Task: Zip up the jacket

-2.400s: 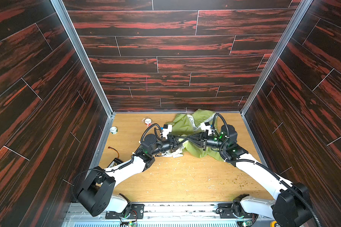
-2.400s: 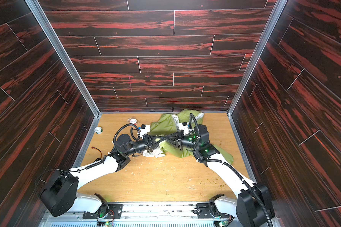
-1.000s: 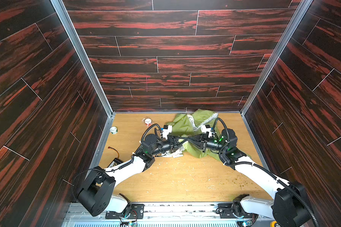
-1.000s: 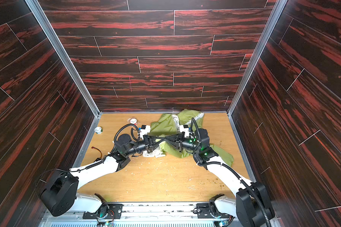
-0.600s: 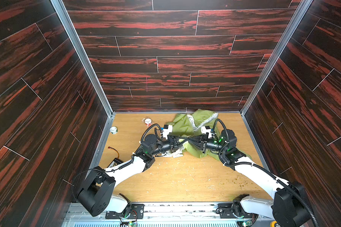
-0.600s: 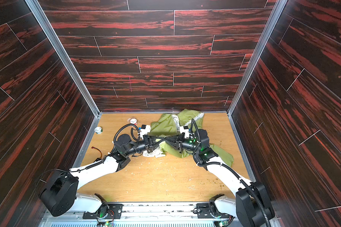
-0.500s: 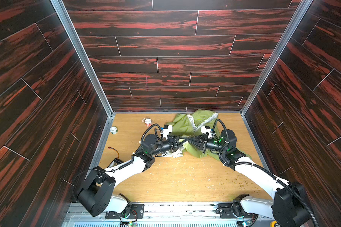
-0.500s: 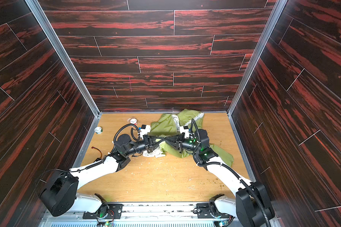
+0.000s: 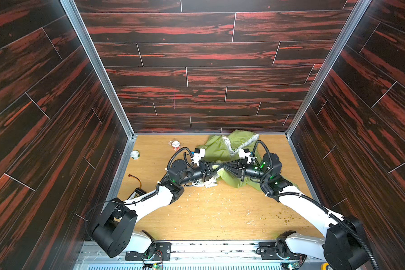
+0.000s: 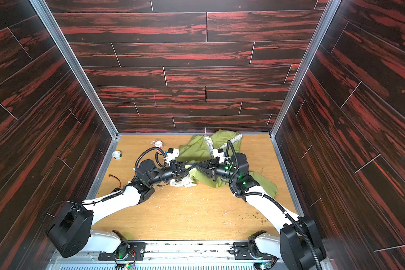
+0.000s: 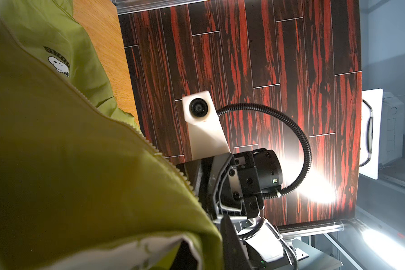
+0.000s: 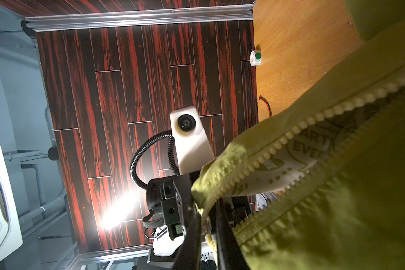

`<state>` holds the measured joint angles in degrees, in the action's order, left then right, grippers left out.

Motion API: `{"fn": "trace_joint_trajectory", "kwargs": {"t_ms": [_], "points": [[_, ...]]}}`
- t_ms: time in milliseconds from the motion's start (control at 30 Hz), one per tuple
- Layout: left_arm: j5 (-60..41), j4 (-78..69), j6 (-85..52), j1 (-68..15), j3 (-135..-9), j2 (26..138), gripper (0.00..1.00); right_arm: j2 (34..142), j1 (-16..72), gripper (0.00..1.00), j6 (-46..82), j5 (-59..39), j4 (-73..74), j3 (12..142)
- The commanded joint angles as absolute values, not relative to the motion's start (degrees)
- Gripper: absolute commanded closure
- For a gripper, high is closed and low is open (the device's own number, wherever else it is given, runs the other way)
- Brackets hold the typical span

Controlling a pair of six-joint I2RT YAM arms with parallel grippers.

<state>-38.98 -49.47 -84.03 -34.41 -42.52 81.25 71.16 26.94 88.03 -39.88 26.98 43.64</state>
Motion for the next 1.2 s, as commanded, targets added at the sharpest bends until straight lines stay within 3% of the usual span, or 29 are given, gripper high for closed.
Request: {"fn": "trace_joint_trajectory", "kwargs": {"t_ms": [0, 867, 1167], "points": [[-39.81, -52.46, -84.44, -34.37, -43.28, 80.29, 1.00, 71.71, 27.07, 0.84, 87.63, -41.30, 27.77, 45.66], [-40.48, -53.00, -85.16, -34.37, -44.47, 81.95, 1.00, 74.11, 27.50, 0.90, 87.63, -42.75, 28.57, 46.93], [-40.61, -53.00, -85.55, -34.37, -44.73, 82.35, 1.00, 74.10, 27.60, 1.00, 86.66, -42.77, 27.54, 47.28]]}}
